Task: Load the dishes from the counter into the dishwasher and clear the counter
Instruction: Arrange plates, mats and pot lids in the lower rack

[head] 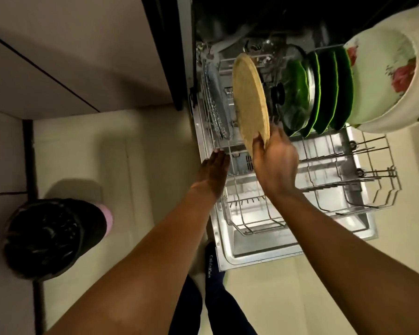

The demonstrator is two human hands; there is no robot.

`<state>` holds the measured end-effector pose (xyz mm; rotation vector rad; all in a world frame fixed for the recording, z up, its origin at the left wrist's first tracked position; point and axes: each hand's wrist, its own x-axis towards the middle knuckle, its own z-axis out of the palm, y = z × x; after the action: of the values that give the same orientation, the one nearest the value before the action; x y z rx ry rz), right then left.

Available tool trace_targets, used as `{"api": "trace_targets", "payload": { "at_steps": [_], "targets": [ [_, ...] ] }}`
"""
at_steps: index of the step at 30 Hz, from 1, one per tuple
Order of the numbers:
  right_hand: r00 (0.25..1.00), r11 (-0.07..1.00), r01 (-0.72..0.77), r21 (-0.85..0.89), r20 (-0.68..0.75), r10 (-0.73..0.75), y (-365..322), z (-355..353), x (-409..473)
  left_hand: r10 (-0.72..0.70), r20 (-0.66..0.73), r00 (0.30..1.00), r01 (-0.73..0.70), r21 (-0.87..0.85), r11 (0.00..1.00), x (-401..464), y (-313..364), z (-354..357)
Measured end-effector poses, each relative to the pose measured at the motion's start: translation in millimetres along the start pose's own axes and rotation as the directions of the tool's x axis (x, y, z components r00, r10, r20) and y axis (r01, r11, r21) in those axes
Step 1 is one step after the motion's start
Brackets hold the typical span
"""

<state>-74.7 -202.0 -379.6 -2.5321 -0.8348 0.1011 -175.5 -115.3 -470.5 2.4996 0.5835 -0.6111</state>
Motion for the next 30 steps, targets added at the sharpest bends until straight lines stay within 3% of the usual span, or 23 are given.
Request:
{"api": "trace_targets", "payload": {
  "at_steps": [7,16,22,30],
  "targets": [
    [0.998,0.996,0.056,-0.065,0.0,-0.056,13,61,46,-0.019,-0.048,0.999,0.019,0.0,1.0,7,-11,35],
    [0.993,0.995,-0.044,0.093,-0.103,0.053,10,68,56,-0.056,-0.058,0.997,0.057,0.013,0.998,13,-4,38],
    [0.998,0.998,0.063,0.012,-0.015,-0.063,20,78,52,-0.039,-0.064,0.997,0.043,0.066,0.997,12,-8,43],
    [0.999,0.996,-0.043,-0.082,0.016,0.045,19,96,29,-0.013,-0.052,0.999,0.015,0.052,0.999,12,-9,40]
  ]
}}
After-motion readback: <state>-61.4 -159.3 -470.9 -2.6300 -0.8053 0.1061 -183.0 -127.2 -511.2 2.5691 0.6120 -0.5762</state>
